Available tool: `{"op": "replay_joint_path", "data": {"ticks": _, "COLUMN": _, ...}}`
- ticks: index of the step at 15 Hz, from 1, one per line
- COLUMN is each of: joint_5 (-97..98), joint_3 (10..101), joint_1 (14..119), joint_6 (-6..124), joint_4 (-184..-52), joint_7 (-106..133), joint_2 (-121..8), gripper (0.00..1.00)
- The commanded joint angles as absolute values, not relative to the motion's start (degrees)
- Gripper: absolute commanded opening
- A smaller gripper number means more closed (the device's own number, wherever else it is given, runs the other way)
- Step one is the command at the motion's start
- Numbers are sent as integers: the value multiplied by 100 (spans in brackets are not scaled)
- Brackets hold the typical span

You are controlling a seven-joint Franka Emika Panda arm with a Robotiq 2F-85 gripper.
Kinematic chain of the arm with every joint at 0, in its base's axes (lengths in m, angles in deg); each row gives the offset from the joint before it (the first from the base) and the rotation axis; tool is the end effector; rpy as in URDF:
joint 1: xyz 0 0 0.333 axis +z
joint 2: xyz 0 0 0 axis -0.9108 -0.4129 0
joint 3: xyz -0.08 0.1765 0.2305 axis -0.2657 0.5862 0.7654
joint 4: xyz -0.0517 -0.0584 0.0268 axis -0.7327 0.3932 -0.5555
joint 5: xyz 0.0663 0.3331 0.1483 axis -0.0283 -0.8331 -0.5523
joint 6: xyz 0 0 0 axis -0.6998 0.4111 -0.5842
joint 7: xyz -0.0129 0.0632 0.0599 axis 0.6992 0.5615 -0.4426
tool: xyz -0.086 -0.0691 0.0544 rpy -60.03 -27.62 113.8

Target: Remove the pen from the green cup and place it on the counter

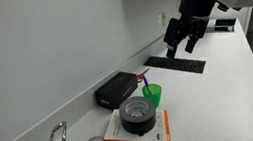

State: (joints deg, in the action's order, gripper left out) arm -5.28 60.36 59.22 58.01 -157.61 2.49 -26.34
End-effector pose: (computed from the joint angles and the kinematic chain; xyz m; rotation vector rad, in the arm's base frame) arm 0.4808 -0.0467 0.4498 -2.9965 0.6088 -0.4077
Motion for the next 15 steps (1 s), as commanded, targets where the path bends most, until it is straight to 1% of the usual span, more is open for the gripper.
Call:
{"op": "replay_joint_path", "data": {"ticks": 1, "joint_5": -507, "joint_3": 5969, "joint_1": 5990, "joint_6": 5785, "joint_4": -15750, "joint_7": 234, "joint_2": -2635, "gripper": 100}}
{"op": "replay_joint_path", "data": {"ticks": 7, "joint_5": -139, "joint_3": 5995, "joint_1": 5907, "joint_6": 6064, "joint_4": -14870, "joint_7": -354, "joint_2": -3857, "gripper": 100}}
{"op": "replay_joint_path", "data": {"ticks": 9, "joint_5": 235, "joint_3": 5951, "joint_1": 5938, "joint_6": 6376, "joint_4": -14574, "joint_7": -809, "joint_2": -4333, "gripper": 100}}
{"op": "replay_joint_path", "data": {"ticks": 15, "joint_5": 1238, "joint_3": 5541, "joint_1": 6356, "joint_6": 6775, "joint_4": -13830, "joint_7": -1983, "joint_2": -5386, "gripper": 100}}
